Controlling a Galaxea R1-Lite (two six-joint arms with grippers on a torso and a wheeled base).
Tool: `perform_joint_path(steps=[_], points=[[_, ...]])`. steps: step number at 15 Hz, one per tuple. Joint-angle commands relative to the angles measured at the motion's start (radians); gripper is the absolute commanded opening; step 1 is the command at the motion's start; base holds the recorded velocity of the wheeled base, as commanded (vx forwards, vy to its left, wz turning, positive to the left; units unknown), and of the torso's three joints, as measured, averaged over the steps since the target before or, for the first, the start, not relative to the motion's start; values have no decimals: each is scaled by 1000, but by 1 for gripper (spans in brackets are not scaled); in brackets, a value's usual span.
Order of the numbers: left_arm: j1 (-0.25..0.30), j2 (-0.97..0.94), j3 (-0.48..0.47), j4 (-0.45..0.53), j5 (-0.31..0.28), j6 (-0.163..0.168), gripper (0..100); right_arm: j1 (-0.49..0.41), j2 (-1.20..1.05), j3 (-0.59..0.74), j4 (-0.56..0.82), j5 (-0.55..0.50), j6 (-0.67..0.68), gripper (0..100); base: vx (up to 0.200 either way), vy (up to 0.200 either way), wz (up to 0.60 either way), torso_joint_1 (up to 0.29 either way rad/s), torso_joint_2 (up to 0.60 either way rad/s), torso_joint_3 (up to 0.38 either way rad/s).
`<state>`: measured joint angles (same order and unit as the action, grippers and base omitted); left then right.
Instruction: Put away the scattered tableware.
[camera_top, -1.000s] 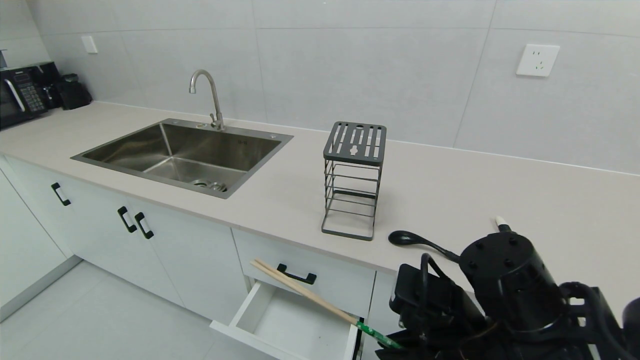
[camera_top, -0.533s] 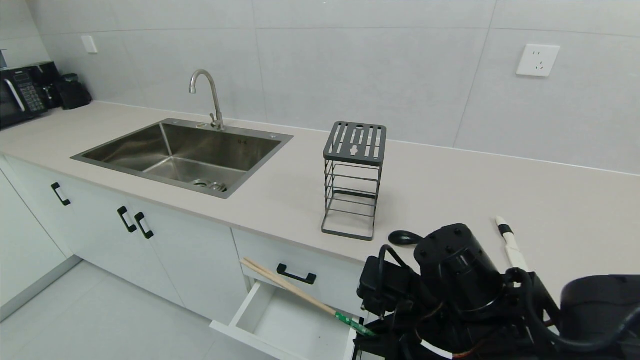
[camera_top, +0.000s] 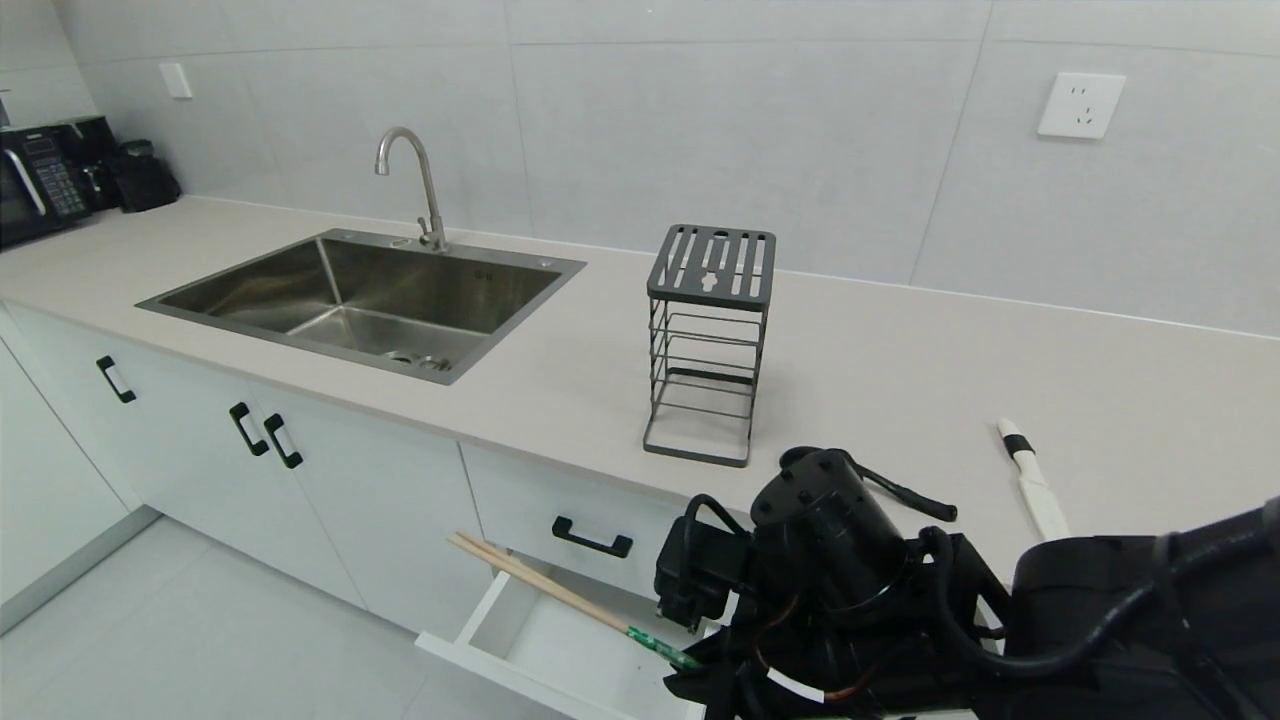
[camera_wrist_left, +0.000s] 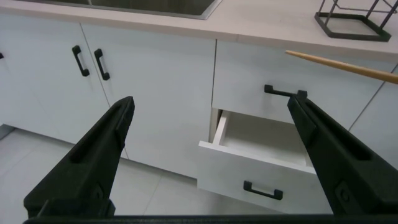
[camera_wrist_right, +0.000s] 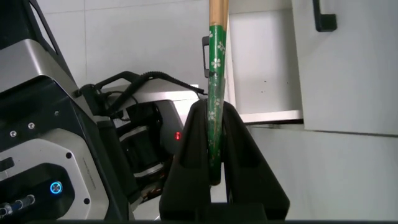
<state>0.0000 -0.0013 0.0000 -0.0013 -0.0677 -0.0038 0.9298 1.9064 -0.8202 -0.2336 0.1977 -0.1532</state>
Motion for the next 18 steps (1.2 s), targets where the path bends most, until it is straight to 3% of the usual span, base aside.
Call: perform_joint_path(steps=[1,14,18], points=[[0,1,0,0,0,-1,100,7,28,-31,-1,0,0,0,0,0,0,-227,496,266],[0,1,0,0,0,-1,100,-16,154,-221,86,0,-108,0,0,0,0,-215,492,275],[0,1,0,0,0,-1,100,-34,180,-227,89,-12,-109,0,0,0,0,-168,444,266]])
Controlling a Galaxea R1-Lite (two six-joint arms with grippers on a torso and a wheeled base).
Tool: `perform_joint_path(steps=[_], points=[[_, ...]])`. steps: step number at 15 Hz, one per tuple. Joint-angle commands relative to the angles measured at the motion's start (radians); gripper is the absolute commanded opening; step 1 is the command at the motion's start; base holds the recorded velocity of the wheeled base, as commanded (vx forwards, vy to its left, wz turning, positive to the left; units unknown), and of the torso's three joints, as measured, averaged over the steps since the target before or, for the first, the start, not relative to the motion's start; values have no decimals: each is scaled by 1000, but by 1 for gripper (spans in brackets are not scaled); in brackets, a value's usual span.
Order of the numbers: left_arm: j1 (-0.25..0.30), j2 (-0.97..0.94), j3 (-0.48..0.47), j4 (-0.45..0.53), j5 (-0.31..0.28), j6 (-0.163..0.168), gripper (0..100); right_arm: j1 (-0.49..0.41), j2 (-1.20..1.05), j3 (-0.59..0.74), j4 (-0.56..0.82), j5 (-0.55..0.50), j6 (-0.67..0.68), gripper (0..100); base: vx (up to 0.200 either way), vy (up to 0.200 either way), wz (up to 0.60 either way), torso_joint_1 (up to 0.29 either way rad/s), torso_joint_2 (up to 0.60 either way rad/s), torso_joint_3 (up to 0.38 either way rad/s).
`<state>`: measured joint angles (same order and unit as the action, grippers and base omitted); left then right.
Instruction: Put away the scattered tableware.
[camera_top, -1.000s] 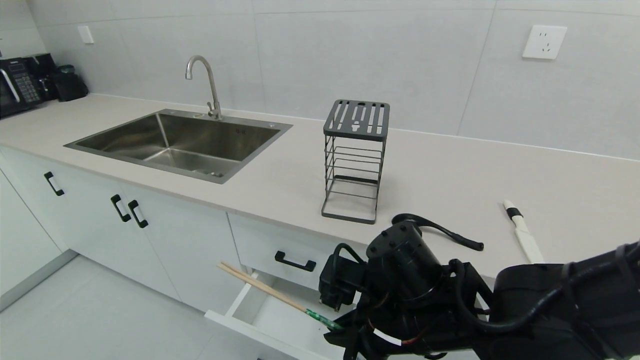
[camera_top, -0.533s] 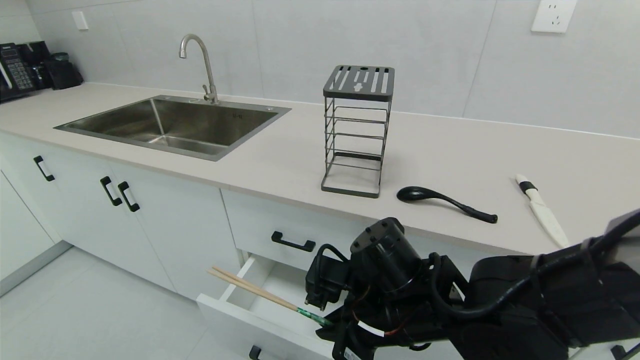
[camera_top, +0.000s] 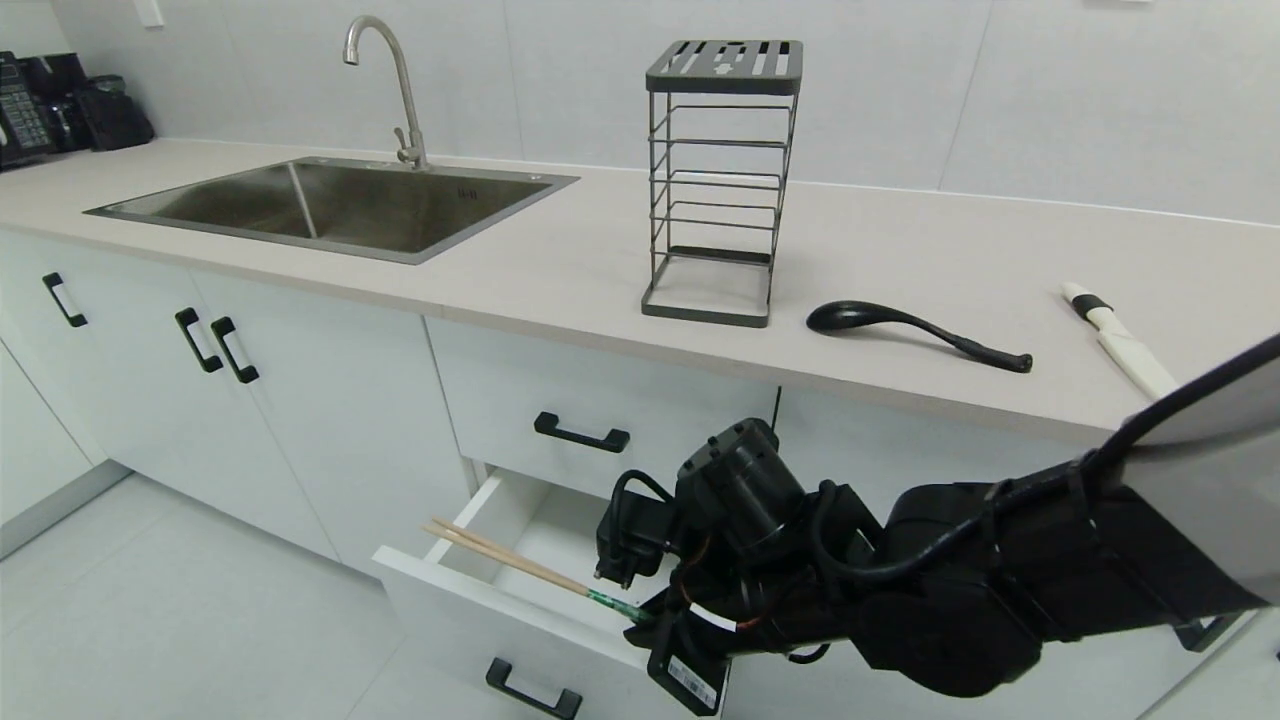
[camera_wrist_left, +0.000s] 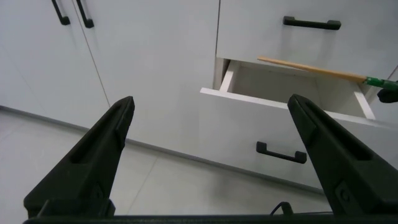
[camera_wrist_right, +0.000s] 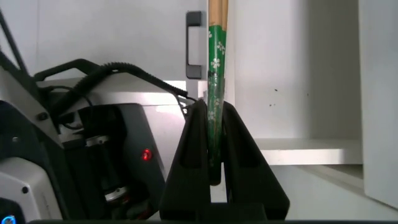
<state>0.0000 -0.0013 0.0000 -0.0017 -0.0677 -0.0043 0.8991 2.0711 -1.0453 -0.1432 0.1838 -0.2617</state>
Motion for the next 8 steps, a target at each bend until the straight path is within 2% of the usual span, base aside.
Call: perform_joint_path(steps=[1,8], points=[[2,1,0,0,0,0,100,-6,21,-4,1,-27,-1,0,0,0,0,-71,203,134],[0,1,0,0,0,0,100,-45,40,-12,-1,-121,-2,0,0,0,0,-11,34,20]])
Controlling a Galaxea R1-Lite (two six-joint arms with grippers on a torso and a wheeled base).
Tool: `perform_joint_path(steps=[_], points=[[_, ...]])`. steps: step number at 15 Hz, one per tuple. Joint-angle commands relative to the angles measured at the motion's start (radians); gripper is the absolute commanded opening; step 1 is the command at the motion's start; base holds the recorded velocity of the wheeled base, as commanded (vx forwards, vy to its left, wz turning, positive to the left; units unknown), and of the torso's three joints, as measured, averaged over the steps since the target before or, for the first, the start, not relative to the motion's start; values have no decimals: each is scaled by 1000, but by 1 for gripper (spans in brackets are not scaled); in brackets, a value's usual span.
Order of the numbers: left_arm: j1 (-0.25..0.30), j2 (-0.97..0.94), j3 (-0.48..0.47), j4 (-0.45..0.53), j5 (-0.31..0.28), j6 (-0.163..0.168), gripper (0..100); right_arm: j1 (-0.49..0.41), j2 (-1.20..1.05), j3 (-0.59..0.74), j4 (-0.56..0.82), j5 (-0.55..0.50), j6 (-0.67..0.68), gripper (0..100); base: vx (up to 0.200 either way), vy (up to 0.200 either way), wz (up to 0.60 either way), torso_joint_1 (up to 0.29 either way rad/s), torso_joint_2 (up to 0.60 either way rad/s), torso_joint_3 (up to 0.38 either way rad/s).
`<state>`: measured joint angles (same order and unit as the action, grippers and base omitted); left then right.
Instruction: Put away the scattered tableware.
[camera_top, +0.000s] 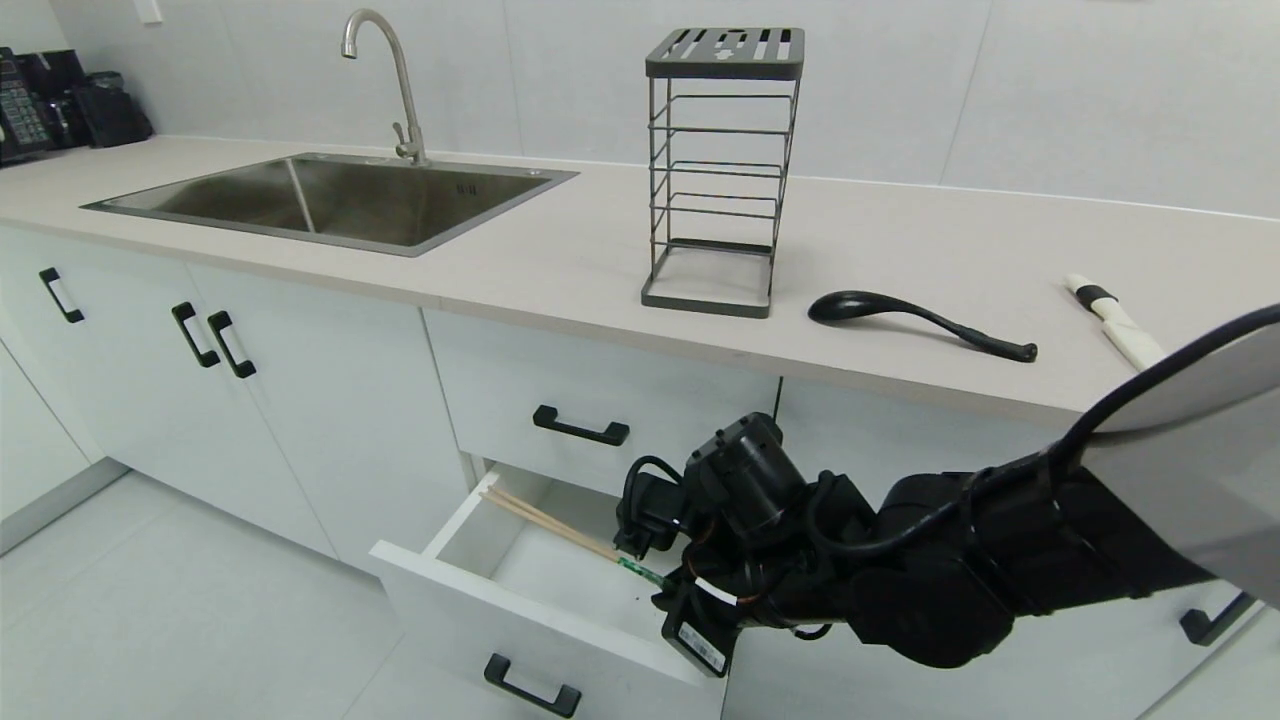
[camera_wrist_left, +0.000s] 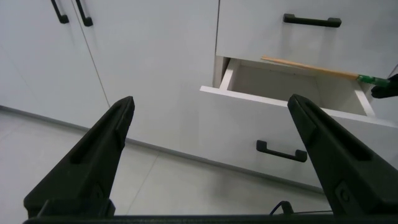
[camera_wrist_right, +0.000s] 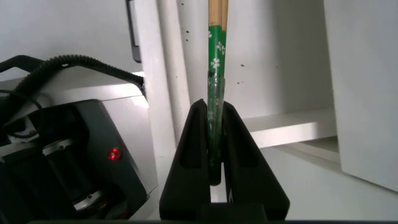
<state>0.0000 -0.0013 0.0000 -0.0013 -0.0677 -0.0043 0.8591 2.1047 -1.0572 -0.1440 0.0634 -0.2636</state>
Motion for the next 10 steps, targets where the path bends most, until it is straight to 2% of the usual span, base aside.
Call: perform_joint_path(steps=[1,4,10], points=[[0,1,0,0,0,0,100,-6,15,-7,0,-1,0,0,0,0,0,0,0,0],[0,1,0,0,0,0,100,-11,78,-96,0,-1,0,0,0,0,0,0,0,0],[0,1,0,0,0,0,100,-19,153,-121,0,-2,-2,0,0,0,0,0,0,0]])
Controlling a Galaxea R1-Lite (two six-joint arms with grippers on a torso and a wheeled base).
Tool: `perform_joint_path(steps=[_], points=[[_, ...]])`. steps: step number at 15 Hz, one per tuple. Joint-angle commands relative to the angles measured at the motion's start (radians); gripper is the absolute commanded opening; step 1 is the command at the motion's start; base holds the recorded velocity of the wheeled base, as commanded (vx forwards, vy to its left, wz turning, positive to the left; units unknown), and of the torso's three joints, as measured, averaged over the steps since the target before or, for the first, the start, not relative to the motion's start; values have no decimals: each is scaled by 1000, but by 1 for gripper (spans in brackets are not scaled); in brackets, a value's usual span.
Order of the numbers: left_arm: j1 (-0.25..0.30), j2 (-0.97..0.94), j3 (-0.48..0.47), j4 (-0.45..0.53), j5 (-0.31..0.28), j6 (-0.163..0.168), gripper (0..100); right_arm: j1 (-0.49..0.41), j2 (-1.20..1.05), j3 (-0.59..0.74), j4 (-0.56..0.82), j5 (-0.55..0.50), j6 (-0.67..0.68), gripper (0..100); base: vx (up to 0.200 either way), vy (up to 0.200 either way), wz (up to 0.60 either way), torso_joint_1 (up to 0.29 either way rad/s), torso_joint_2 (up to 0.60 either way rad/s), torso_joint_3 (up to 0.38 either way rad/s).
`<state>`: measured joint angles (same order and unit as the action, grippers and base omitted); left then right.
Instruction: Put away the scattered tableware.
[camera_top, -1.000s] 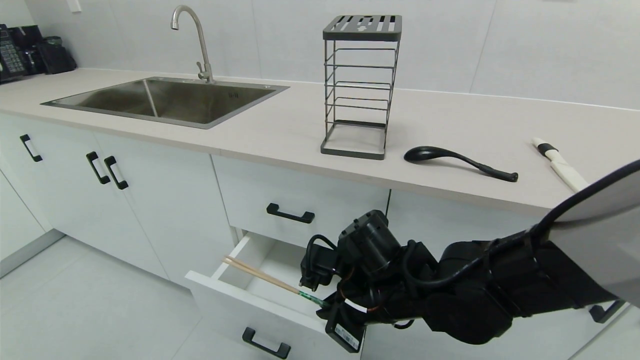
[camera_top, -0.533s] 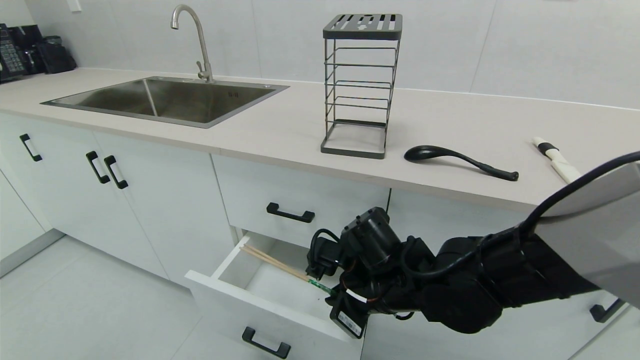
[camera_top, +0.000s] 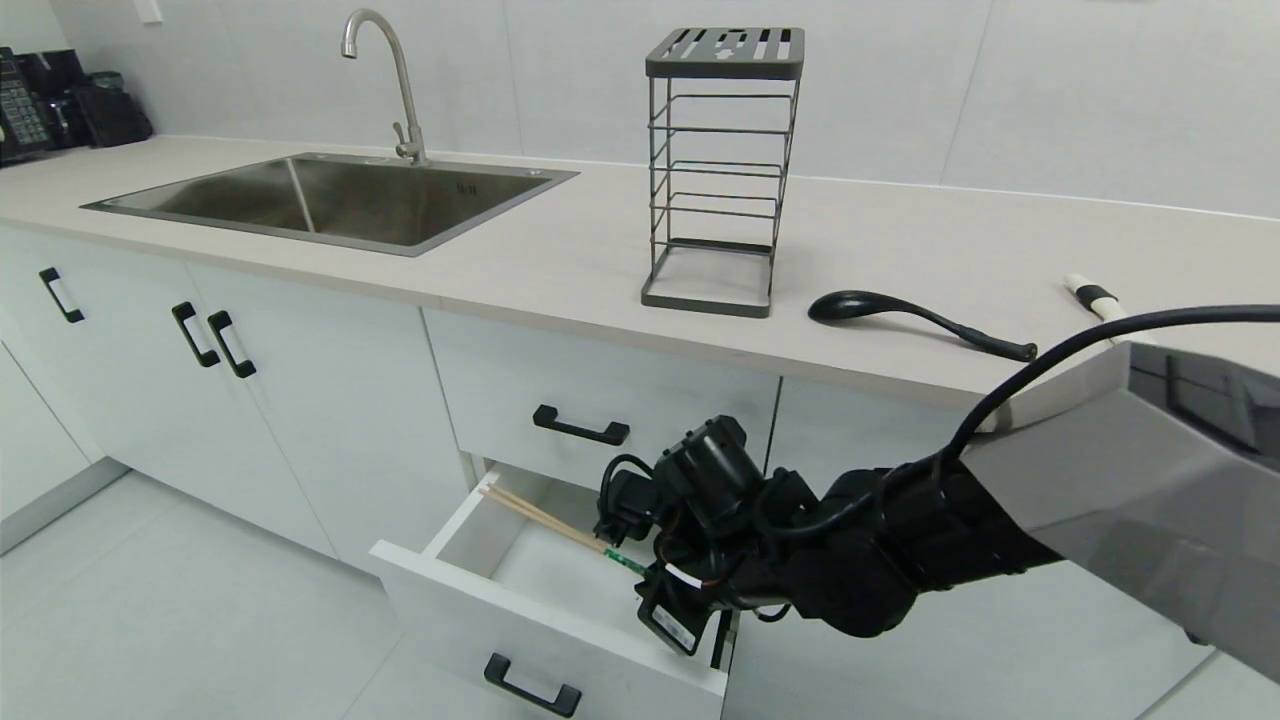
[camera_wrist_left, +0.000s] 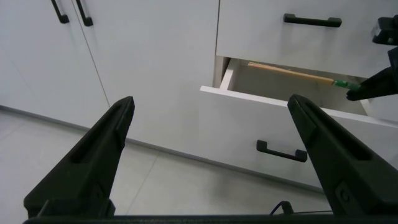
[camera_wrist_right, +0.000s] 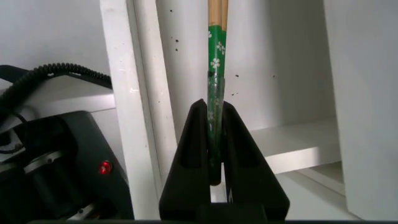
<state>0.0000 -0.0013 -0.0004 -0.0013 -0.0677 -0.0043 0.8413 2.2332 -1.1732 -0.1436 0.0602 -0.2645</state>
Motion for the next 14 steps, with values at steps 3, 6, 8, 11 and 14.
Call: perform_joint_path(steps=[3,6,8,11,14], points=[[0,1,0,0,0,0,100,-4,57,-26,-1,-56,-32,0,0,0,0,0,0,0],[0,1,0,0,0,0,100,-4,85,-37,-1,-63,-42,0,0,0,0,0,0,0],[0,1,0,0,0,0,100,-4,102,-56,-1,-66,-42,0,0,0,0,0,0,0],[0,1,0,0,0,0,100,-4,120,-66,-1,-79,-42,0,0,0,0,0,0,0],[0,1,0,0,0,0,100,-4,129,-71,-1,-80,-44,0,0,0,0,0,0,0]])
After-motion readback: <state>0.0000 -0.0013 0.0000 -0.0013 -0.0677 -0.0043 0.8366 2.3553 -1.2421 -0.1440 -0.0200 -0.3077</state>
